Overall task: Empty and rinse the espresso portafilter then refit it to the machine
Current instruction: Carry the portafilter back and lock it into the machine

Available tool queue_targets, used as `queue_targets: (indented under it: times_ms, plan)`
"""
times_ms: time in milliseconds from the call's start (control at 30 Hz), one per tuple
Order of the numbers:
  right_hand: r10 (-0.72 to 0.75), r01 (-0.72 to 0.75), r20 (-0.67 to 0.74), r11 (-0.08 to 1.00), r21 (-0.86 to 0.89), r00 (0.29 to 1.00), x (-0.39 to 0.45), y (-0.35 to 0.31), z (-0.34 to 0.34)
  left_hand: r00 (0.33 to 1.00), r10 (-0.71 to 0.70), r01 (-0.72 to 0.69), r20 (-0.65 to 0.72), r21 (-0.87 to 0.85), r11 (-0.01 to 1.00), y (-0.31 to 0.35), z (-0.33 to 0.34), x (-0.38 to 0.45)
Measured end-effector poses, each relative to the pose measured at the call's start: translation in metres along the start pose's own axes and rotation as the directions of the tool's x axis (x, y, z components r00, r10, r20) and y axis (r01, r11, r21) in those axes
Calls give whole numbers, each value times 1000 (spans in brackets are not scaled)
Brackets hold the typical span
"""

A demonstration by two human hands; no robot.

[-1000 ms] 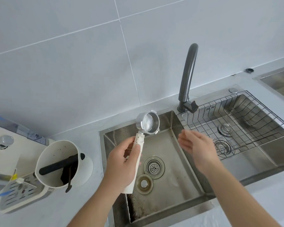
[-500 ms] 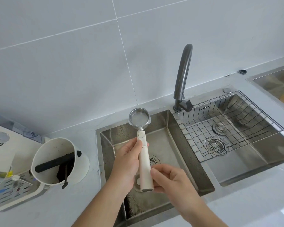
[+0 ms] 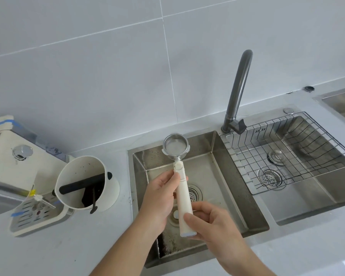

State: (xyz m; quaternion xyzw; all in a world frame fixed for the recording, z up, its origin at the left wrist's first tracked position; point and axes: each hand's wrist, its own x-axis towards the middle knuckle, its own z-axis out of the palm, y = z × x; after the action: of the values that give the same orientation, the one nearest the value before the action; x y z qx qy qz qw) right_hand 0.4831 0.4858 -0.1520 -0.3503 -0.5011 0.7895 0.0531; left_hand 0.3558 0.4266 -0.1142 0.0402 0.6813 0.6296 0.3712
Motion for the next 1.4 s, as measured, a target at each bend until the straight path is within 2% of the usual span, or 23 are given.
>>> queue_targets:
  times_ms: [167,467,833,1400]
  plan:
    - [-33,34,29,997,-63,999,-5,1,18,999,41,-41,11,-7,999,5,-26,-6]
    - [-32,38,119,998,-43,992,-19,6,78,997,72,-74,-32,-64,995,4,-93,-25]
    - [55,-39,177,995,-90,983,-39,48,189,997,61,-67,-57,-115,991,-8,-222,-69]
    - [240,-177,247,952,-251,939,-63,116,329,987,-13,20,-161,44,999,-56,-389,-112]
